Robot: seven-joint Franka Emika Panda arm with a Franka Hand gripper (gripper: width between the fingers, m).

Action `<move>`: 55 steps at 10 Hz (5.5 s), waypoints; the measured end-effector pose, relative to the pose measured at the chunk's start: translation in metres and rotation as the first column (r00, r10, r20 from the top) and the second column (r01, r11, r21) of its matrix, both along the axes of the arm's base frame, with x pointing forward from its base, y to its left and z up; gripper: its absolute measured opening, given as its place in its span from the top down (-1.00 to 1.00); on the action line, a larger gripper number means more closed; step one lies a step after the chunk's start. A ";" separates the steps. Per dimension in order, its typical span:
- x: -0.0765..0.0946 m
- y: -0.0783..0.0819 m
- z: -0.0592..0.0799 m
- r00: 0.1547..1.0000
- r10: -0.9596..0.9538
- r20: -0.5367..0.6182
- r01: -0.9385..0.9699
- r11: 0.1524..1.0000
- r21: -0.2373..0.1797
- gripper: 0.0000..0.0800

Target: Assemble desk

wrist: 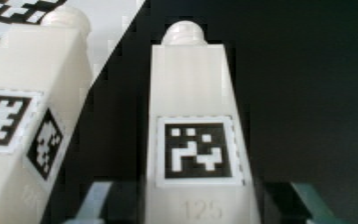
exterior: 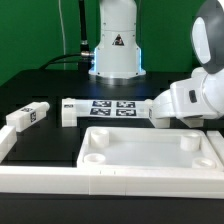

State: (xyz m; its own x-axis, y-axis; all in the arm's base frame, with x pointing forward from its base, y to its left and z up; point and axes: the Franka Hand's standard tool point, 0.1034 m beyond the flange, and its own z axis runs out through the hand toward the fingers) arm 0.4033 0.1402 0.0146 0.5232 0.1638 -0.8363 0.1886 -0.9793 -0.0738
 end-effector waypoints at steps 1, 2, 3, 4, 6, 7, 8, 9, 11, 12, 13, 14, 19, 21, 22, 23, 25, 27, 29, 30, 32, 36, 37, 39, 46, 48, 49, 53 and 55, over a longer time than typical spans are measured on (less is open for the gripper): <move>0.002 -0.001 0.005 1.000 0.007 0.002 -0.007 1.000 0.011 0.28; 0.003 -0.003 0.015 1.000 0.005 -0.001 -0.005 1.000 0.013 0.28; 0.006 -0.006 0.029 1.000 0.002 -0.007 -0.002 1.000 0.010 0.28; 0.008 -0.009 0.041 1.000 0.004 -0.012 -0.004 1.000 0.010 0.28; 0.013 -0.013 0.057 1.000 0.016 -0.010 -0.016 0.999 0.029 0.28; 0.016 -0.012 0.054 1.000 0.014 0.011 -0.015 0.999 0.033 0.28; 0.016 -0.012 0.053 1.000 0.015 0.011 -0.015 0.999 0.033 0.27; 0.016 -0.012 0.053 1.000 0.014 0.014 -0.015 0.999 0.034 0.27; 0.036 -0.013 0.062 0.991 0.015 0.136 -0.026 0.997 0.079 0.27; 0.045 -0.018 0.076 0.986 0.018 0.165 -0.035 0.994 0.100 0.27; 0.054 -0.021 0.087 0.976 -0.001 0.216 -0.021 0.995 0.101 0.27; 0.062 -0.024 0.100 0.963 -0.008 0.268 -0.021 0.994 0.108 0.27; 0.082 -0.029 0.105 0.792 -0.054 0.609 -0.041 0.989 0.141 0.27; 0.091 -0.031 0.118 0.717 -0.064 0.694 -0.062 0.986 0.155 0.27; 0.103 -0.033 0.134 0.694 -0.100 0.713 -0.047 0.982 0.183 0.27; 0.116 -0.035 0.143 0.647 -0.131 0.751 -0.041 0.978 0.205 0.27; 0.127 -0.037 0.146 0.514 -0.159 0.843 -0.053 0.975 0.216 0.27; 0.131 -0.041 0.144 0.397 -0.170 0.902 -0.069 0.974 0.214 0.27; 0.138 -0.042 0.142 0.292 -0.176 0.940 -0.092 0.973 0.210 0.27; 0.150 -0.041 0.145 0.210 -0.190 0.959 -0.095 0.972 0.214 0.27; 0.155 -0.040 0.144 0.126 -0.190 0.974 -0.120 0.971 0.205 0.27; 0.168 -0.040 0.131 0.134 -0.172 0.976 -0.155 0.969 0.192 0.27; 0.181 -0.042 0.131 0.124 -0.165 0.978 -0.168 0.968 0.185 0.27; 0.204 -0.053 0.128 0.110 -0.157 0.982 -0.181 0.968 0.175 0.27; 0.224 -0.055 0.126 0.106 -0.143 0.984 -0.212 0.964 0.163 0.27; 0.236 -0.053 0.122 0.096 -0.148 0.984 -0.213 0.963 0.166 0.27; 0.235 -0.052 0.115 0.105 -0.151 0.983 -0.210 0.963 0.171 0.27; 0.221 -0.043 0.102 0.133 -0.151 0.979 -0.214 0.961 0.177 0.27; 0.222 -0.046 0.103 0.132 -0.149 0.980 -0.214 0.961 0.175 0.27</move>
Offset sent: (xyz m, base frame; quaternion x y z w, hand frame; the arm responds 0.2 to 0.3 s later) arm 0.0007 -0.0114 0.0544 0.0140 -0.0490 -0.0058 0.9987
